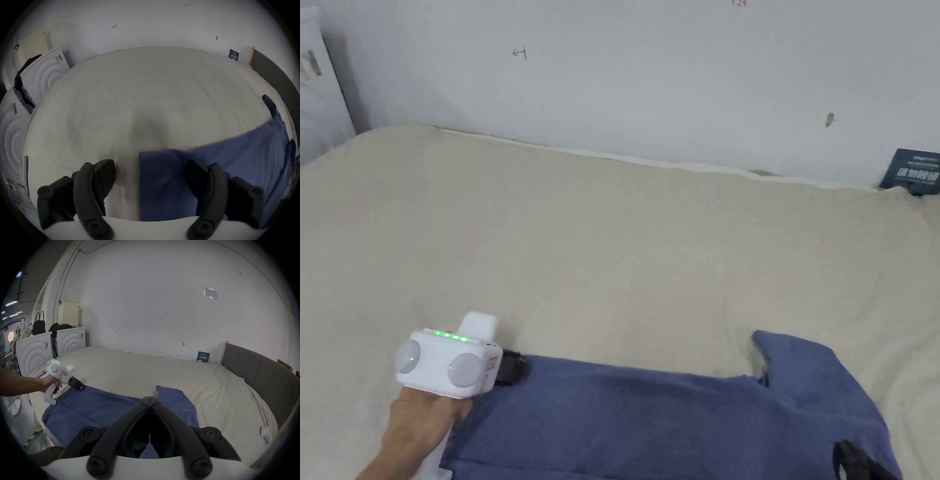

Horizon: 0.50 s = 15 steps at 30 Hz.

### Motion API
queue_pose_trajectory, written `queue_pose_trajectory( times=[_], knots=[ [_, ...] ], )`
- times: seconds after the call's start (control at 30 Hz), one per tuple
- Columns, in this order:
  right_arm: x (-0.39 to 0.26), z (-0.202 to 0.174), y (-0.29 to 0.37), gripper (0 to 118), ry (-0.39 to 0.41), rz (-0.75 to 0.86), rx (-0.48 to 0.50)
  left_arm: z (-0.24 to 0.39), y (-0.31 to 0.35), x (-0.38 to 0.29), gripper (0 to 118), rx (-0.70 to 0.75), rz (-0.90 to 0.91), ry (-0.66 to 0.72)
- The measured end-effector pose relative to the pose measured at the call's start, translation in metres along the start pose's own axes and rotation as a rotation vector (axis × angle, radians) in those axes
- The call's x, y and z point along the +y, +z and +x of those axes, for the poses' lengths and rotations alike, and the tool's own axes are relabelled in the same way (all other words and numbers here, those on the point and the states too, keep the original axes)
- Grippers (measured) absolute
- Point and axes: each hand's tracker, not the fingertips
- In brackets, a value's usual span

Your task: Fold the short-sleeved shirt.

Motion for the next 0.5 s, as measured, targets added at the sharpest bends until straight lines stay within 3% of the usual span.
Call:
queue_pose_trajectory(
  times=[0.03, 0.1, 0.13, 0.17, 0.23, 0.27, 0.43, 0.5],
  knots=[
    [0.001, 0.006, -0.007, 0, -0.003, -0.013, -0.004, 0.000, 0.003, 0.000, 70, -0.050, -0.016, 0.034],
    [0.002, 0.022, -0.020, 1, -0.018, -0.042, 0.009, 0.001, 0.014, 0.000, 17, -0.026, 0.004, 0.050],
    [0.002, 0.032, -0.030, 7, -0.024, -0.058, 0.023, 0.001, 0.020, 0.001, 5, -0.026, 0.008, 0.048],
    [0.001, 0.043, -0.041, 34, -0.029, -0.082, 0.039, 0.001, 0.024, 0.000, 5, -0.106, 0.029, 0.075],
    [-0.001, 0.068, -0.076, 97, -0.048, -0.232, 0.033, 0.010, 0.048, -0.002, 5, -0.101, 0.102, 0.064],
    [-0.005, 0.084, -0.098, 115, -0.052, -0.302, 0.030, 0.013, 0.059, -0.003, 5, -0.097, 0.118, 0.045],
    [-0.019, 0.156, -0.202, 116, -0.073, -0.491, -0.106, 0.021, 0.103, -0.009, 5, -0.141, 0.205, 0.055],
    [-0.019, 0.177, -0.238, 115, -0.106, -0.576, -0.072, 0.020, 0.111, -0.007, 5, -0.131, 0.220, 0.038]
  ],
)
